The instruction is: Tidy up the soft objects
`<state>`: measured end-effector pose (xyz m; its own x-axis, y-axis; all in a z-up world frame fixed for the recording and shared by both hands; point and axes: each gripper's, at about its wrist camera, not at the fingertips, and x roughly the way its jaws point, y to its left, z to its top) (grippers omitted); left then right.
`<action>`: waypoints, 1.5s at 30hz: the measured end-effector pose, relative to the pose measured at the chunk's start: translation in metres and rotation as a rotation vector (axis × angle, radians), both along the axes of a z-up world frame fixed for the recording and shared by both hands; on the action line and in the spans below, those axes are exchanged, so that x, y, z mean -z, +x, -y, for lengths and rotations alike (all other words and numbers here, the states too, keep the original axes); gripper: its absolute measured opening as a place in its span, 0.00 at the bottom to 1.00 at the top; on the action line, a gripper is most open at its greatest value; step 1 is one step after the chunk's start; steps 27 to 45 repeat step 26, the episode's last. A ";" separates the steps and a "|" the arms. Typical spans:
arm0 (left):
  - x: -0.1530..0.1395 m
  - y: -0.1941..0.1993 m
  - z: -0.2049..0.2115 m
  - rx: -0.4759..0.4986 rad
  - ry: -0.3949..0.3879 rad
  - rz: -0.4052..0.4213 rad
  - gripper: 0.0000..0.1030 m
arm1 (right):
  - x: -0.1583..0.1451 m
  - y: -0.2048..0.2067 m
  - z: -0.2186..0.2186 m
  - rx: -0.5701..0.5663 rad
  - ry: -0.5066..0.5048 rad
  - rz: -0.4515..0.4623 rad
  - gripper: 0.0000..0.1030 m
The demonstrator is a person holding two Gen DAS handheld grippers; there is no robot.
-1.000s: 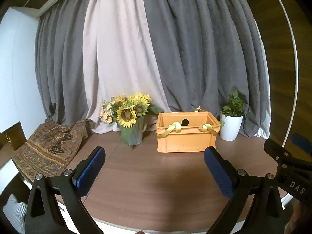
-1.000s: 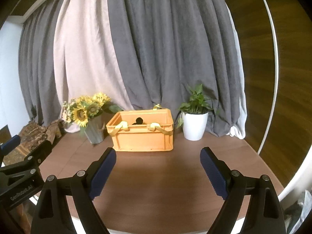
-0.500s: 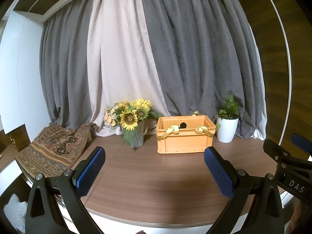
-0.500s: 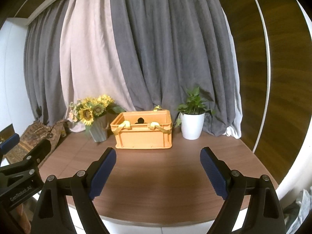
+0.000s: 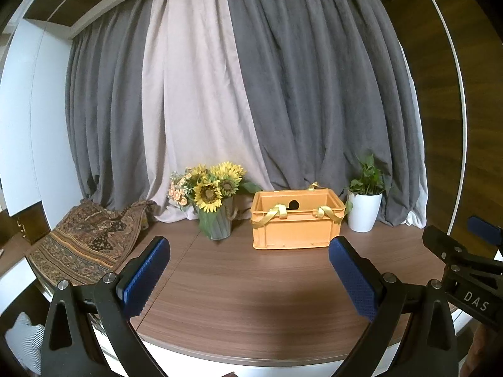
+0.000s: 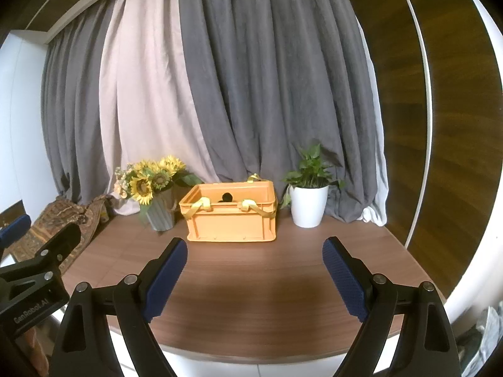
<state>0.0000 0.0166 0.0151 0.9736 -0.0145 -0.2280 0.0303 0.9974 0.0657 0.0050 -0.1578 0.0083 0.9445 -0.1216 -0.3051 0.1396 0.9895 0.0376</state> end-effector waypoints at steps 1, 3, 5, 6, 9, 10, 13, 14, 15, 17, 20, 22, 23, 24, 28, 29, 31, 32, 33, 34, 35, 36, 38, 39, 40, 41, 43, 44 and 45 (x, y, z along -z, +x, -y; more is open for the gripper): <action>0.000 0.000 0.000 0.003 -0.001 0.000 1.00 | 0.000 0.000 0.000 0.001 0.000 -0.001 0.86; 0.000 -0.001 0.002 0.002 -0.001 0.002 1.00 | 0.000 -0.001 0.000 0.006 0.003 0.000 0.86; -0.001 -0.001 0.002 0.002 0.001 0.004 1.00 | -0.001 -0.003 0.000 0.006 0.006 -0.002 0.86; -0.001 -0.002 0.002 0.001 0.001 0.004 1.00 | -0.001 -0.002 0.000 0.006 0.004 0.000 0.86; -0.001 -0.001 0.003 0.002 0.002 0.006 1.00 | -0.001 -0.002 0.001 0.006 0.006 0.001 0.86; -0.001 -0.002 0.003 0.004 0.002 0.007 1.00 | -0.001 -0.002 0.001 0.007 0.004 0.001 0.86; -0.001 -0.001 0.003 0.005 0.003 0.009 1.00 | 0.000 -0.002 0.002 0.006 0.004 0.001 0.86; -0.001 0.000 0.003 0.006 0.004 0.009 1.00 | -0.001 -0.002 0.003 0.008 0.003 0.001 0.86; -0.001 0.000 0.003 0.005 0.004 0.009 1.00 | -0.001 -0.002 0.002 0.008 0.005 0.001 0.86; -0.001 0.000 0.002 0.004 0.003 0.008 1.00 | -0.001 -0.002 0.002 0.009 0.004 0.000 0.86; -0.001 0.000 0.001 0.002 0.004 0.008 1.00 | -0.001 -0.002 0.001 0.009 0.003 0.000 0.86; -0.001 0.000 0.000 -0.002 0.005 0.011 1.00 | -0.001 -0.002 0.002 0.008 0.003 0.000 0.86; -0.001 0.000 0.000 -0.004 0.006 0.013 1.00 | -0.001 -0.003 0.002 0.008 0.001 0.000 0.86; -0.001 0.000 -0.001 -0.006 0.006 0.015 1.00 | -0.001 -0.003 0.002 0.009 0.002 0.000 0.86; -0.001 0.000 -0.002 -0.010 0.007 0.017 1.00 | -0.001 -0.003 0.002 0.007 0.002 -0.001 0.86; -0.001 0.000 -0.002 -0.010 0.007 0.017 1.00 | -0.001 -0.003 0.002 0.007 0.002 -0.001 0.86; -0.001 0.000 -0.002 -0.010 0.007 0.017 1.00 | -0.001 -0.003 0.002 0.007 0.002 -0.001 0.86; -0.001 0.000 -0.002 -0.010 0.007 0.017 1.00 | -0.001 -0.003 0.002 0.007 0.002 -0.001 0.86; -0.001 0.000 -0.002 -0.010 0.007 0.017 1.00 | -0.001 -0.003 0.002 0.007 0.002 -0.001 0.86; -0.001 0.000 -0.002 -0.010 0.007 0.017 1.00 | -0.001 -0.003 0.002 0.007 0.002 -0.001 0.86; -0.001 0.000 -0.002 -0.010 0.007 0.017 1.00 | -0.001 -0.003 0.002 0.007 0.002 -0.001 0.86; -0.001 0.000 -0.002 -0.010 0.007 0.017 1.00 | -0.001 -0.003 0.002 0.007 0.002 -0.001 0.86; -0.001 0.000 -0.002 -0.010 0.007 0.017 1.00 | -0.001 -0.003 0.002 0.007 0.002 -0.001 0.86; -0.001 0.000 -0.002 -0.010 0.007 0.017 1.00 | -0.001 -0.003 0.002 0.007 0.002 -0.001 0.86; -0.001 0.000 -0.002 -0.010 0.007 0.017 1.00 | -0.001 -0.003 0.002 0.007 0.002 -0.001 0.86; -0.001 0.000 -0.002 -0.010 0.007 0.017 1.00 | -0.001 -0.003 0.002 0.007 0.002 -0.001 0.86; -0.001 0.000 -0.002 -0.010 0.007 0.017 1.00 | -0.001 -0.003 0.002 0.007 0.002 -0.001 0.86; -0.001 0.000 -0.002 -0.010 0.007 0.017 1.00 | -0.001 -0.003 0.002 0.007 0.002 -0.001 0.86; -0.001 0.000 -0.002 -0.010 0.007 0.017 1.00 | -0.001 -0.003 0.002 0.007 0.002 -0.001 0.86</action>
